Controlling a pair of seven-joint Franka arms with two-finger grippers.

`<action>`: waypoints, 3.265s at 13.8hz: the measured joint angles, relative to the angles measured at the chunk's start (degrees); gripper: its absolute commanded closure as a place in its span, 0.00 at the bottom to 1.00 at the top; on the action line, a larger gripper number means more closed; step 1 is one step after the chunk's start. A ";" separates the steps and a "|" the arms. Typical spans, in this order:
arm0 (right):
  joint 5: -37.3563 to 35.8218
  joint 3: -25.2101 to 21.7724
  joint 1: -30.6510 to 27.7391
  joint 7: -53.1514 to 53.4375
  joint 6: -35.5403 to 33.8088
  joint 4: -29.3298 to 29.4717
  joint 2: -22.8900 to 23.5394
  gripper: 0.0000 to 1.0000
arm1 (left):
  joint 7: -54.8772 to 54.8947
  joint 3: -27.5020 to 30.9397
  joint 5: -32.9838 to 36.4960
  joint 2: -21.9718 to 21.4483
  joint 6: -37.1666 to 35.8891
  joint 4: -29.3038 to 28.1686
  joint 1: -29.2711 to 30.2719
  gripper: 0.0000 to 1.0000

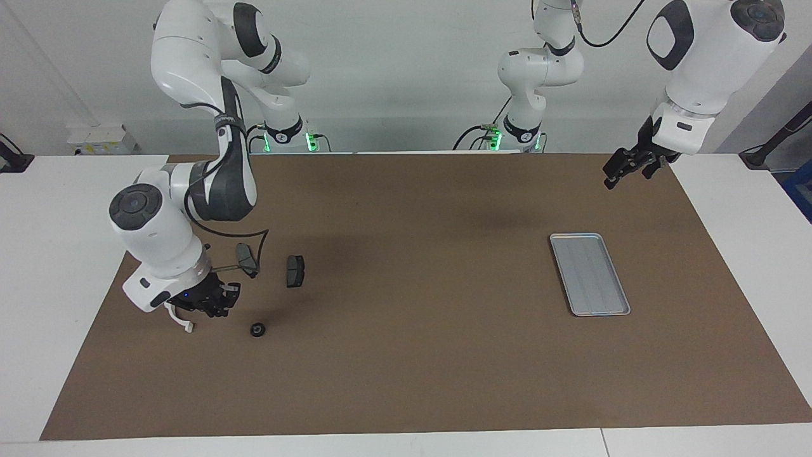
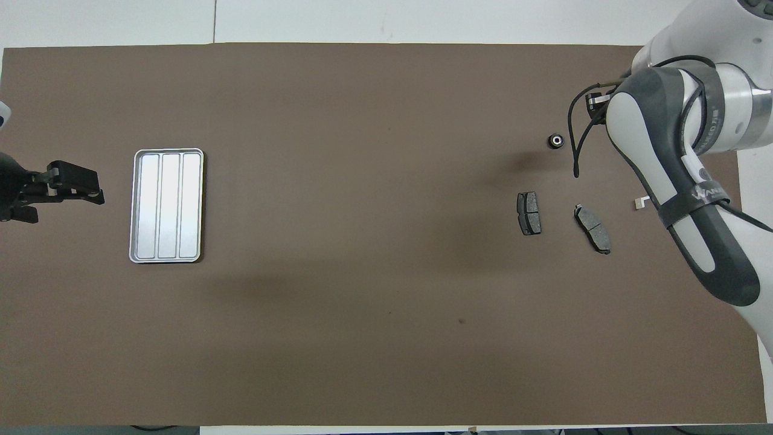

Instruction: Place bearing gear from tray to pile

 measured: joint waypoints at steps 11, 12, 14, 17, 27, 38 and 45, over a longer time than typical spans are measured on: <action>0.00 0.07 -1.65 -2.12 12.98 -4.37 5.61 0.44 | 0.00 0.00 0.00 0.00 0.00 0.00 0.00 0.00; -0.01 0.07 -1.65 -2.12 12.98 -4.37 5.61 0.00 | 0.00 0.00 0.00 0.00 0.00 0.00 0.00 0.00; 0.00 0.17 -1.46 -2.12 12.98 -4.36 5.61 0.00 | 0.00 -0.01 0.00 0.00 0.00 0.00 0.00 0.00; -0.01 0.74 -0.87 -1.82 8.39 -3.51 3.61 0.00 | 0.00 -0.01 0.00 0.00 0.00 0.00 0.00 0.00; 0.26 1.04 4.70 2.31 -19.38 -1.67 -21.62 0.00 | 0.00 -0.01 0.00 0.00 0.00 0.00 0.00 0.00; 5.98 -6.92 6.90 0.71 -31.17 -3.11 -31.76 0.00 | 0.00 -0.01 0.00 0.00 0.00 0.00 0.00 0.00; 6.04 -7.39 7.75 0.10 -28.91 -5.59 -31.80 0.00 | 0.00 -0.01 0.00 0.00 0.00 0.00 0.00 0.00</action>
